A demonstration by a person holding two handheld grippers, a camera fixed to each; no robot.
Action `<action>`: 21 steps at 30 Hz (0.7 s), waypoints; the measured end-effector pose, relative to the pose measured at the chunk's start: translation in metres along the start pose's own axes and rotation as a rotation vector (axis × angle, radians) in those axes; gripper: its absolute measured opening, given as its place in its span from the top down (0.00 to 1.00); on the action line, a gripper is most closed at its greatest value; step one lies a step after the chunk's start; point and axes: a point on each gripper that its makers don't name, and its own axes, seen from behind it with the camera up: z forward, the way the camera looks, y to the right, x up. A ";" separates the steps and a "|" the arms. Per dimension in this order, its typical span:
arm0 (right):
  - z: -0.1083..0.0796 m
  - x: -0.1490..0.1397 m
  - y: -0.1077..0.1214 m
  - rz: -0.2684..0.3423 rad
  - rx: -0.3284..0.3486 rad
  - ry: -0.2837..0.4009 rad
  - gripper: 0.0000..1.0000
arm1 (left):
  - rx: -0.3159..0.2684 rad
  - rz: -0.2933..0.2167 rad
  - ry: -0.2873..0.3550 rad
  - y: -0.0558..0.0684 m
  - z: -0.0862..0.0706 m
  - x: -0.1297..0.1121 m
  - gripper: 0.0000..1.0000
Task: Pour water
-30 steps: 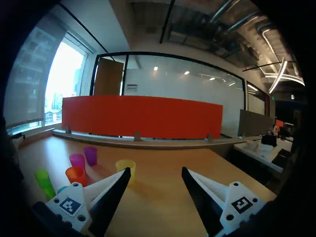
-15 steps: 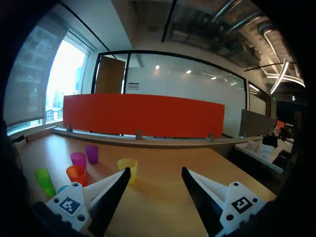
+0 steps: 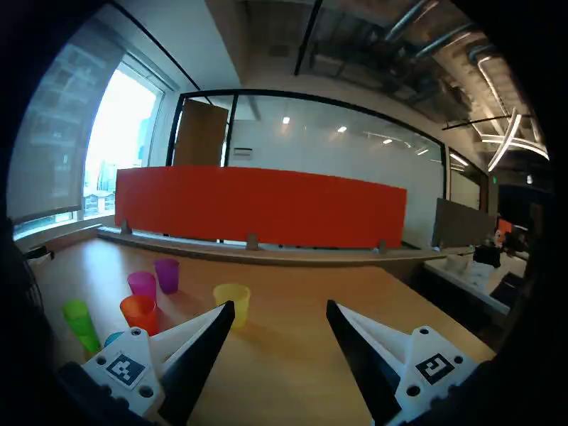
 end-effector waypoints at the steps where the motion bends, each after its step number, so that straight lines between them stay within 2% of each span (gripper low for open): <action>1: 0.000 0.000 -0.001 0.000 0.001 -0.001 0.00 | -0.001 0.004 -0.003 0.001 0.000 -0.001 0.11; 6: -0.001 0.000 -0.003 -0.002 0.006 -0.002 0.00 | 0.004 0.025 -0.015 0.003 0.002 -0.005 0.11; 21: -0.007 -0.003 0.004 0.029 0.016 0.019 0.00 | -0.005 0.028 -0.034 0.006 0.005 -0.011 0.11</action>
